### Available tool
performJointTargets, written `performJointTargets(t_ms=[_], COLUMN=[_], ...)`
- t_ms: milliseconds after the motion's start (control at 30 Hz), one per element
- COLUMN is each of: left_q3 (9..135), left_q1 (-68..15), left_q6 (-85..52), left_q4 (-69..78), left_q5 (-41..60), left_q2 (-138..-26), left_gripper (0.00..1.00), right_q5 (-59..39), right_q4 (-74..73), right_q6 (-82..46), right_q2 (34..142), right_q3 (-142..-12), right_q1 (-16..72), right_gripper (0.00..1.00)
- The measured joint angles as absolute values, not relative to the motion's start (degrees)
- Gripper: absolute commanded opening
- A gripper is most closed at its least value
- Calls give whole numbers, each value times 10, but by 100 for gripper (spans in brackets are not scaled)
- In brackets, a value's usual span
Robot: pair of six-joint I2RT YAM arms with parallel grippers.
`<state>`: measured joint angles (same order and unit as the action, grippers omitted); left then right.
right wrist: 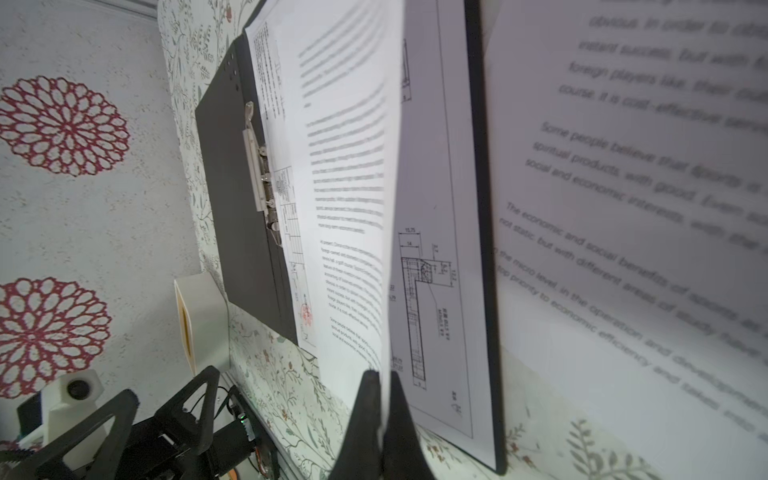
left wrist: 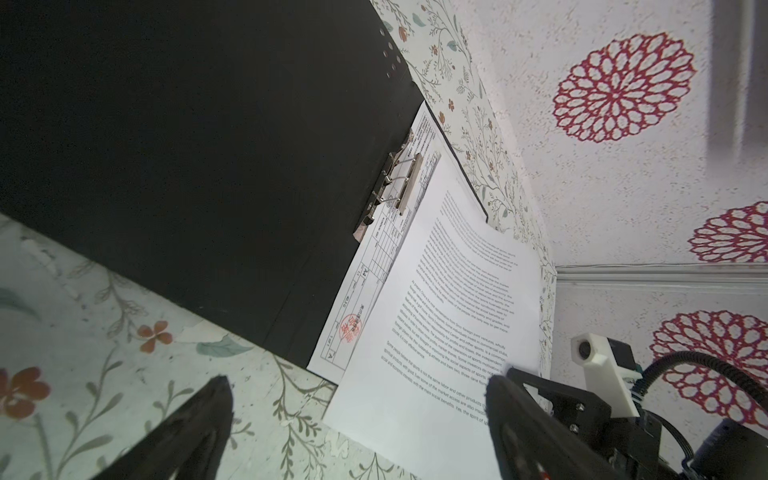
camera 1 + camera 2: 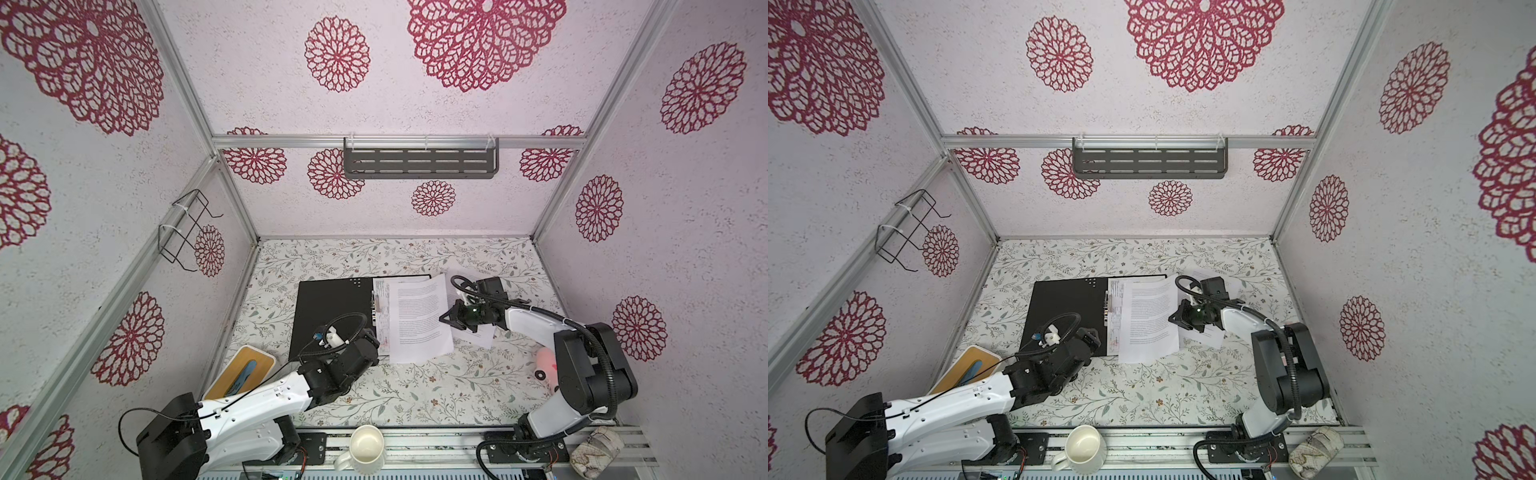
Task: Put the files into the folder
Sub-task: 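Swing the pages onto the folder clip with right gripper while left draws back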
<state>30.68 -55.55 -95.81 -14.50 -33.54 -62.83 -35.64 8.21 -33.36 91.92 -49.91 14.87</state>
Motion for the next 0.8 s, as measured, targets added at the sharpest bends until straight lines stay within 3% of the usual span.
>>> performJointTargets(t_ms=[800], left_q3=[295], left_q1=[-555], left_q6=[-956], left_q4=[-114], left_q5=[-312], left_q2=[-644], left_gripper=[98], right_q5=[-385], right_q4=[45], right_q6=[-240], right_q2=[1026], right_q3=[-595], right_q1=[166], right_gripper=[0])
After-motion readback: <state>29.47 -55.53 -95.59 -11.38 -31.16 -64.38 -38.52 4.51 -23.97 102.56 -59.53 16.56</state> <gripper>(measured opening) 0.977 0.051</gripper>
